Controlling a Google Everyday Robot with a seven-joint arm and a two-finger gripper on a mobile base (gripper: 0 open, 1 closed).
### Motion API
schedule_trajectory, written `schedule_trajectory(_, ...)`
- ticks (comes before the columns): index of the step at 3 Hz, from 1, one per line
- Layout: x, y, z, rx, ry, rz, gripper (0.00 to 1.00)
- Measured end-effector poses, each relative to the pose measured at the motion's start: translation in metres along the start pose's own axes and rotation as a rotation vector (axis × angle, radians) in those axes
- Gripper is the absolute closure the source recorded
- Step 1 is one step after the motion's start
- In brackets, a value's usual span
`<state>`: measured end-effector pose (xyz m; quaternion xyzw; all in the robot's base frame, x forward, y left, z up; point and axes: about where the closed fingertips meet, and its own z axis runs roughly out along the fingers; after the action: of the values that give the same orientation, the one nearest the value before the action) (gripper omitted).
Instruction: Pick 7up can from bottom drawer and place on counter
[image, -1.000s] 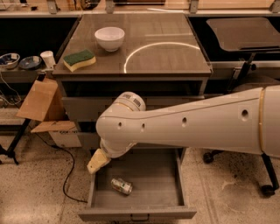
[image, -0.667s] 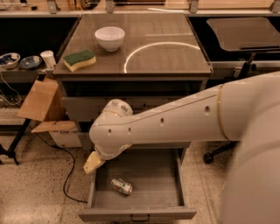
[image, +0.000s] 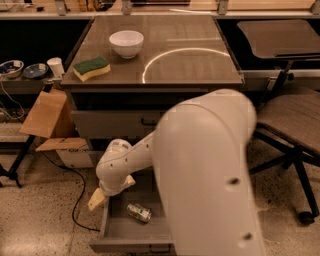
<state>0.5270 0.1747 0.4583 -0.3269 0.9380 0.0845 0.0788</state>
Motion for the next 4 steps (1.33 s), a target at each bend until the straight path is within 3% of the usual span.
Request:
schedule_trajectory(1, -0.003, 0.001, 0.075, -0.054, 0.032, 0.024, 0.0)
schedule_trajectory(2, 0.022, 0.003, 0.109, -0.069, 0.091, 0.039, 0.0)
schedule_trajectory(4, 0.023, -0.002, 0.112, -0.064, 0.1, 0.065, 0.0)
